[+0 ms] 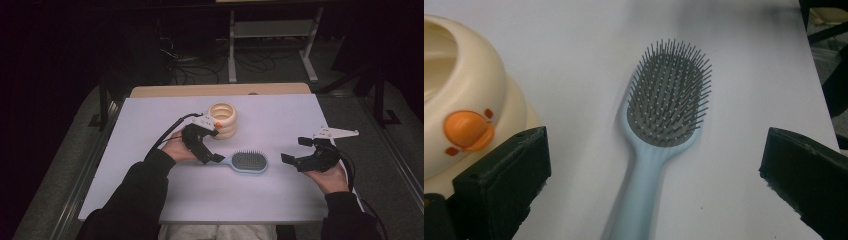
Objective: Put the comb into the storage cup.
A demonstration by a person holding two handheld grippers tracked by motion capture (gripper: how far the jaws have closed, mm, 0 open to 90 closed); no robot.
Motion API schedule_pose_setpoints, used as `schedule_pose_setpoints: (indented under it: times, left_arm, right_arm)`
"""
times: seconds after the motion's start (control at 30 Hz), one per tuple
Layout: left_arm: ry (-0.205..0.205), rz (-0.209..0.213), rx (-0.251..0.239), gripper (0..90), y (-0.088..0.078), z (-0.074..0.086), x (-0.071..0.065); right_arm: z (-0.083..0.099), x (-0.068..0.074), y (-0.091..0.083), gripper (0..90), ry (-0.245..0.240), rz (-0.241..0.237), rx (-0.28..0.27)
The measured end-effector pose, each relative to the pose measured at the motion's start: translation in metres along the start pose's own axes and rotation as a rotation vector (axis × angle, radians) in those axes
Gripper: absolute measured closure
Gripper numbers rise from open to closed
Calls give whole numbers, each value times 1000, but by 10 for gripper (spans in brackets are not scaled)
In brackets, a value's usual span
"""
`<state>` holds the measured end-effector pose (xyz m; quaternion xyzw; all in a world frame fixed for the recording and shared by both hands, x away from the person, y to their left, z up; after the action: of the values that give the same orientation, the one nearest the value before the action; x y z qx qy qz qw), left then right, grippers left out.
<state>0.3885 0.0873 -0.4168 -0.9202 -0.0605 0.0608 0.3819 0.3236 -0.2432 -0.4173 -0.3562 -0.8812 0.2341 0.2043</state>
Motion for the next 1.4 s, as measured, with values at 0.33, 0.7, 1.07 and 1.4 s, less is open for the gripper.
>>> schedule_pose_setpoints:
  times: [0.33,0.7,1.07,1.4]
  left_arm:
    - [30,18,60,0,13,-3,-4]
    - [51,42,136,0,31,-2,-6]
    - [63,58,201,46,44,6,-1]
    - [107,50,239,121,49,6,-3]
  right_arm:
    - [0,1,0,0,-2,-2,0]
    - [0,1,0,0,-2,-7,-1]
    - [0,1,0,0,-1,-12,0]
    - [0,1,0,0,1,-12,5]
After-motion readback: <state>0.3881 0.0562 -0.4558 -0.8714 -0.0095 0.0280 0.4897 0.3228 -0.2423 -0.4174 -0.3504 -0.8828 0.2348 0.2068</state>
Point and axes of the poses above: each handheld gripper's, and its own axes: y roughly forward along the jaws, z roughly out of its underside, x roughly to its left, the point moved 3 cm from there along y, roughly forward along the jaws, and after that the axes turned 4 degrees about x, right-handed, at the moved point
